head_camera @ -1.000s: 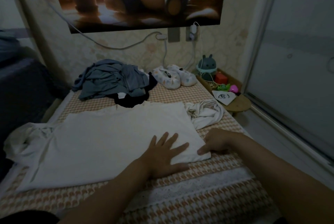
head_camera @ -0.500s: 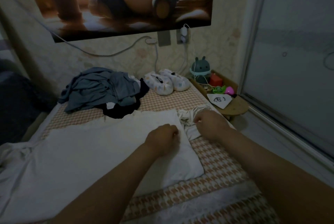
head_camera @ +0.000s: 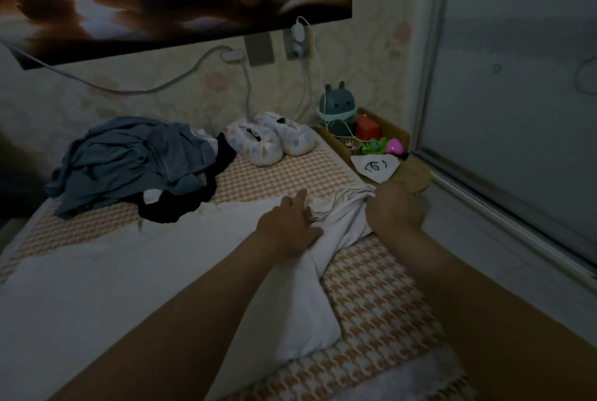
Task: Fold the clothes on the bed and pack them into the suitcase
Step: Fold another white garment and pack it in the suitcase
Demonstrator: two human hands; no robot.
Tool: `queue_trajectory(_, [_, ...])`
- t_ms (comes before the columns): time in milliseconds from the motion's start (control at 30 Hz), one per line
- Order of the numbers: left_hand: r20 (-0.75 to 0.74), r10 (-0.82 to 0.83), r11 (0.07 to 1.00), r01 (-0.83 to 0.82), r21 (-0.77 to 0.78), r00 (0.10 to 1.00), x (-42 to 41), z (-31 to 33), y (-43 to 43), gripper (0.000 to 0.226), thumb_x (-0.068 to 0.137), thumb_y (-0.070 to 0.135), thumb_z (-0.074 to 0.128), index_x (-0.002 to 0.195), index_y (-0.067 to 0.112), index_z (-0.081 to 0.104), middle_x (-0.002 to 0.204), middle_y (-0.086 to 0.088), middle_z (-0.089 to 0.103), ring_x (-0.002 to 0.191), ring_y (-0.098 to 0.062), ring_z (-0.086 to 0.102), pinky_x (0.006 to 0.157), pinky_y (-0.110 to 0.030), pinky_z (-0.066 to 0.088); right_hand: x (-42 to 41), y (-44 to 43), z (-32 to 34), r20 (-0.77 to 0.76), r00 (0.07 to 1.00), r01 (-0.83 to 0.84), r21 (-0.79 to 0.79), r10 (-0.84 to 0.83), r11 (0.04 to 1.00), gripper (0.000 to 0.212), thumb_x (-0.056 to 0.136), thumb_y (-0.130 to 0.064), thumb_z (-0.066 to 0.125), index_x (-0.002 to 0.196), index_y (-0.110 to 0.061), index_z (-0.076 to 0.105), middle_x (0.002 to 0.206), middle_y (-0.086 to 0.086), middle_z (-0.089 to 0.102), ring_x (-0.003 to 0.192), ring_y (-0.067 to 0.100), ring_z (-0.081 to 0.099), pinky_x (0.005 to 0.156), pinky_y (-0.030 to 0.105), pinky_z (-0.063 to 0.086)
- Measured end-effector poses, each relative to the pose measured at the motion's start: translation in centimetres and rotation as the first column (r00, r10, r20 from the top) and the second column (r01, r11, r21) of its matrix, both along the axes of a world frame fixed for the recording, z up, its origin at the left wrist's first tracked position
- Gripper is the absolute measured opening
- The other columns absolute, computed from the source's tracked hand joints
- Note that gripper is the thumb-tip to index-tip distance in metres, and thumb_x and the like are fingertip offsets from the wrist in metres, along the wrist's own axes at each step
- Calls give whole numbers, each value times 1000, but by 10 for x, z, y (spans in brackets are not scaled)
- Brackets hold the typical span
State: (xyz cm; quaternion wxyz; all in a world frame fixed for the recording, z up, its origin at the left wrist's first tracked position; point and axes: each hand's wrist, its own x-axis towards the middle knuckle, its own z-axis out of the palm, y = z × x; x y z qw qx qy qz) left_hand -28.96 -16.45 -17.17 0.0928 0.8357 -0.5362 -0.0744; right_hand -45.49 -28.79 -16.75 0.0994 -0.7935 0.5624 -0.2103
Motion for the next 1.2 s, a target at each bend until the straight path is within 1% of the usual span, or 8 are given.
queue_trajectory(167, [89, -57, 989, 44, 144, 994, 1, 5, -14, 73, 83, 65, 52, 144, 28, 37, 138, -11, 40, 121, -32, 47, 101, -42, 42, -9, -4, -8, -14, 1000, -6, 169, 9, 986, 37, 88, -26, 59, 119, -7, 53, 128, 18, 50, 105, 30, 56, 81, 35, 50])
queue_trajectory(333, [6, -152, 973, 151, -172, 988, -13, 4, -15, 60, 86, 38, 63, 142, 29, 43, 129, -3, 55, 116, -24, 52, 94, -34, 45, -12, -11, -2, 328, 943, -111, 442, -45, 890, 56, 85, -21, 60, 133, -6, 37, 130, 19, 49, 104, 34, 55, 76, 34, 45])
queue_trajectory(433, [14, -146, 957, 145, -251, 989, -18, 17, -22, 27, 92, 17, 55, 115, 20, 68, 112, -5, 67, 103, -23, 61, 87, -30, 48, -12, -4, 0, 451, 888, -246, 303, 88, 921, 51, 85, -13, 61, 133, -10, 46, 132, 13, 50, 111, 29, 53, 87, 31, 45])
queue_trajectory(633, [299, 80, 854, 89, -513, 951, 12, 66, 21, 37, 91, 5, 48, 123, 18, 61, 109, -13, 53, 100, -31, 50, 81, -36, 43, 9, 26, 33, 600, 757, -358, 53, 256, 932, 62, 86, -5, 60, 144, -11, 40, 139, 14, 44, 126, 27, 45, 101, 28, 36])
queue_trajectory(800, [605, 99, 902, 185, -389, 790, 69, 90, 112, 16, 71, 0, 53, 74, 8, 67, 75, -15, 53, 70, -29, 50, 55, -35, 43, 37, 67, 51, 480, 810, -356, -51, 336, 933, 31, 93, -16, 51, 119, -11, 66, 118, 8, 66, 111, 26, 58, 90, 28, 44])
queue_trajectory(967, [686, 373, 924, -188, -332, 625, 114, 87, 217, 8, 64, -1, 71, 60, 4, 65, 66, -19, 57, 66, -34, 56, 62, -39, 41, 79, 128, 56, 299, 698, -617, -210, 651, 758, 23, 93, -22, 56, 110, -18, 71, 106, 3, 63, 95, 19, 57, 74, 23, 36])
queue_trajectory(1100, [748, 404, 834, -548, -66, 526, 124, 69, 273, 19, 87, 17, 52, 88, 22, 71, 100, -6, 64, 99, -28, 53, 92, -42, 35, 104, 177, 30, -85, 524, -849, -131, 847, 512, 29, 92, -20, 56, 119, -20, 66, 113, 7, 60, 101, 24, 57, 82, 31, 40])
queue_trajectory(1200, [611, 350, 854, -509, 103, 710, 128, 54, 285, 37, 92, 25, 45, 126, 34, 57, 131, 0, 52, 122, -25, 44, 109, -41, 26, 112, 197, 10, -266, 408, -903, 26, 873, 430, 40, 86, -7, 57, 122, -23, 62, 118, 5, 55, 106, 25, 53, 88, 33, 38])
